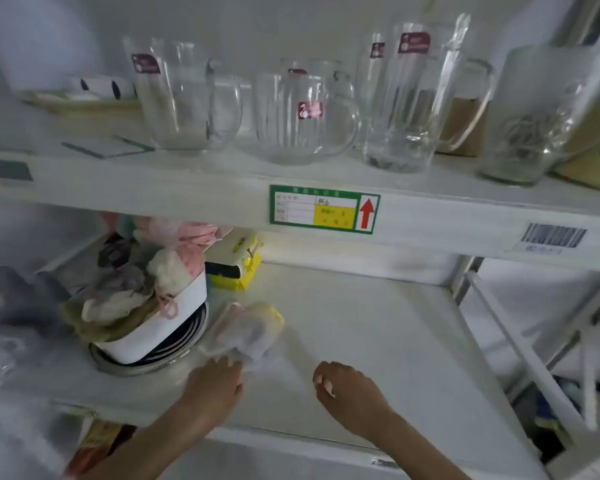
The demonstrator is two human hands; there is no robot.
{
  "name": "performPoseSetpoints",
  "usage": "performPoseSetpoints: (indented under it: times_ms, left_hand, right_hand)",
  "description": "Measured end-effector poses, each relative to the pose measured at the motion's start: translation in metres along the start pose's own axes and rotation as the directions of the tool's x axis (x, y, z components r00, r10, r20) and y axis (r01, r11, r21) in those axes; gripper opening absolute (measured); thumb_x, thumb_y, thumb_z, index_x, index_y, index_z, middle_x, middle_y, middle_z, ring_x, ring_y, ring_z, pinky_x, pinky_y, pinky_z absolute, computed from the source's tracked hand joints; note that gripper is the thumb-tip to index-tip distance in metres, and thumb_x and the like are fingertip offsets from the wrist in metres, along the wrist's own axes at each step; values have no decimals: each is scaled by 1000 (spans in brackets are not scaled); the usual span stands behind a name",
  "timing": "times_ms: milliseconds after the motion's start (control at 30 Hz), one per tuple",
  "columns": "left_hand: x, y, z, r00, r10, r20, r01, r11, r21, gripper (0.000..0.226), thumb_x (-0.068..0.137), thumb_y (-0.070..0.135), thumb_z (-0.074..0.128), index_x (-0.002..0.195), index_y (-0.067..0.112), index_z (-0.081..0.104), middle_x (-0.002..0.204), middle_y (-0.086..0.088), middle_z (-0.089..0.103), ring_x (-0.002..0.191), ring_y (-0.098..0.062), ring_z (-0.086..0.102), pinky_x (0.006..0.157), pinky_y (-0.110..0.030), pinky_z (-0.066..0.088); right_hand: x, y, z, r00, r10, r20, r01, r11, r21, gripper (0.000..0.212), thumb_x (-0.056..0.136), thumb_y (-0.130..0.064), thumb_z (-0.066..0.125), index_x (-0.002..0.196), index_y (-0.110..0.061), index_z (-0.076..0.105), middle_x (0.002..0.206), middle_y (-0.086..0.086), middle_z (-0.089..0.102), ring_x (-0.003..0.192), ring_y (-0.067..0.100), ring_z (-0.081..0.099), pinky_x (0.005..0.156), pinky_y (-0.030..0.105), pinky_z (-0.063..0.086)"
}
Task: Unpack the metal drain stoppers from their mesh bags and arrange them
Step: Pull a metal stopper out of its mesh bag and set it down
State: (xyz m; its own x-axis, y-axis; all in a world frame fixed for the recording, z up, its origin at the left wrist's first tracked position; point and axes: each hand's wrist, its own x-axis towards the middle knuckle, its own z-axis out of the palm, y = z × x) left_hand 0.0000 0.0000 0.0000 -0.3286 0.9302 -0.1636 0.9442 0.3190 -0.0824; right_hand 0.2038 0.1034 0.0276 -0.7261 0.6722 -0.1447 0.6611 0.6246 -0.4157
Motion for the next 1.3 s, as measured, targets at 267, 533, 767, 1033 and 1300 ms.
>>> performPoseSetpoints:
  times_ms: [267, 533, 767, 1033, 1300]
  left_hand:
    - [70, -30, 38, 997, -52, -58, 44, 991, -124, 85, 87, 38, 57, 150, 17, 3, 158, -11, 8, 140, -34, 22, 103, -42, 39]
    - [139, -58, 74, 997, 82, -7, -82, 997, -12, 135, 57, 68, 70, 146, 21, -20, 154, -18, -28, 141, -41, -23, 116, -53, 15]
    - [153, -68, 107, 989, 138, -46, -146, 936, -321, 130, 50, 65, 75, 137, 51, -20, 154, -22, -20, 143, -43, -8, 115, -51, 22]
    - [145, -55, 136, 920, -22, -391, -230, 778, -584, 99, 60, 44, 68, 140, 42, 10, 148, -21, 26, 137, -30, 19, 115, -22, 8]
    - [141, -13, 115, 932, -108, -347, -229, 567, -791, 95, 70, 0, 53, 134, 59, 16, 156, -16, 4, 140, 8, -4, 100, 2, 21]
  right_hand:
    - [75, -2, 56, 983, 142, 113, -157, 979, 132, 31, 93, -34, 46, 118, -17, 51, 122, 9, 57, 110, 27, 55, 92, 33, 43]
    - [165, -17, 78, 941, 330, 74, -325, 820, 471, 57, 86, -48, 53, 127, -12, 35, 125, 20, 50, 112, 37, 53, 93, 48, 48]
    - [214, -23, 109, 888, 446, 112, -376, 564, 735, 71, 76, -58, 55, 129, -13, 36, 122, 15, 51, 111, 35, 54, 86, 38, 48]
    - [221, -46, 113, 897, 432, 91, -382, 657, 650, 73, 78, -54, 52, 135, -18, 25, 119, 16, 62, 111, 36, 56, 93, 40, 43]
    - [209, -24, 129, 897, 438, 57, -166, 216, 962, 57, 69, -59, 64, 117, -39, 42, 104, 10, 68, 89, 27, 68, 85, 52, 55]
